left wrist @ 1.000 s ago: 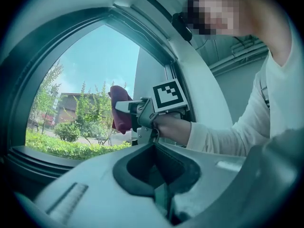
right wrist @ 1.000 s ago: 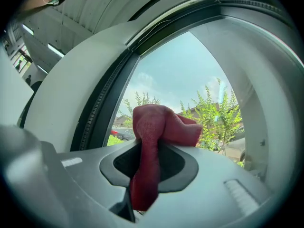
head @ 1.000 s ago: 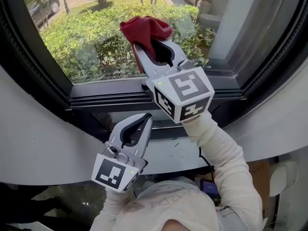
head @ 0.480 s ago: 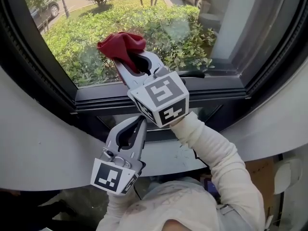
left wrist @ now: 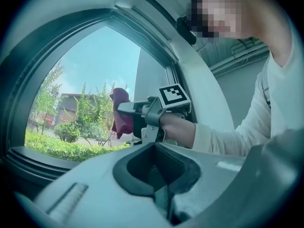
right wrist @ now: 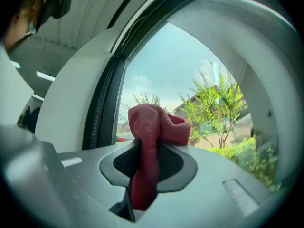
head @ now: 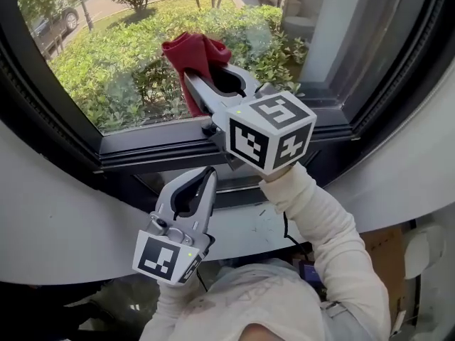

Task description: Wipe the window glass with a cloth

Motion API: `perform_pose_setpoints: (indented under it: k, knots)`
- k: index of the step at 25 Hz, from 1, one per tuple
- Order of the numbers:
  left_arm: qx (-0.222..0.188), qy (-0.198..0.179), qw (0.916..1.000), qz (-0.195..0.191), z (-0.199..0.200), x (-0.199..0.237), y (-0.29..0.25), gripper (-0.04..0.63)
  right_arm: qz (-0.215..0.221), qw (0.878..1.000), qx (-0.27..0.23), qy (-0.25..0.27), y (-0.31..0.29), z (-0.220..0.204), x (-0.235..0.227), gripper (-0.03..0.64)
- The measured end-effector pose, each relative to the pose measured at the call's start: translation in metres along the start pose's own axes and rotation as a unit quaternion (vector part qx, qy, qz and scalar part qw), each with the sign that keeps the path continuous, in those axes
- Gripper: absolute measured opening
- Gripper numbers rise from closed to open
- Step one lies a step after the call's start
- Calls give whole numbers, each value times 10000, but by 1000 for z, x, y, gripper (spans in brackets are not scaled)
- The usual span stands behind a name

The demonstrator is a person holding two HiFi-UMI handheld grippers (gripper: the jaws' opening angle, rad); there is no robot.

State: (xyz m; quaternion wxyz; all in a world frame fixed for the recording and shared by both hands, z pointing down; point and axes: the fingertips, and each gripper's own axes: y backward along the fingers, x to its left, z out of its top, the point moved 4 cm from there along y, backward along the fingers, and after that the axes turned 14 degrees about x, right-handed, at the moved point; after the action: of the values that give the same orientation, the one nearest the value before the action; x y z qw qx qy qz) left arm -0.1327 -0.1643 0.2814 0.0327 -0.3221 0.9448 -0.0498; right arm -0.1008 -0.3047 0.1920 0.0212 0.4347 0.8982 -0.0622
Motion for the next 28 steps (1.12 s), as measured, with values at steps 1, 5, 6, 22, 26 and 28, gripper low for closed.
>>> perform_pose_setpoints:
  k: [1,5,6,22,26,28]
  knots:
    - [-7,-6,10000,-43,1,-3,-3,0,-167,9996,0,212,6,1,-5,103]
    - [0,-42,9998,-186,3,-17,-16,0,-459,9982,-29,388,31,4,-28,103]
    - [0,-56,9997,-229,5,-21,-19,0,-548,9976,-43,415,38,5,-34,103]
    - [74,-235,9978,-611,15,-68,-63,0,-1743,9841,-269,189,150,-4,-141,103]
    - [85,-266,9973,-675,17,-77,-72,0,-2012,9790,-303,94,173,-7,-165,104]
    - [105,-277,9971,-695,16,-80,-76,0,-2111,9770,-310,57,181,-9,-173,104]
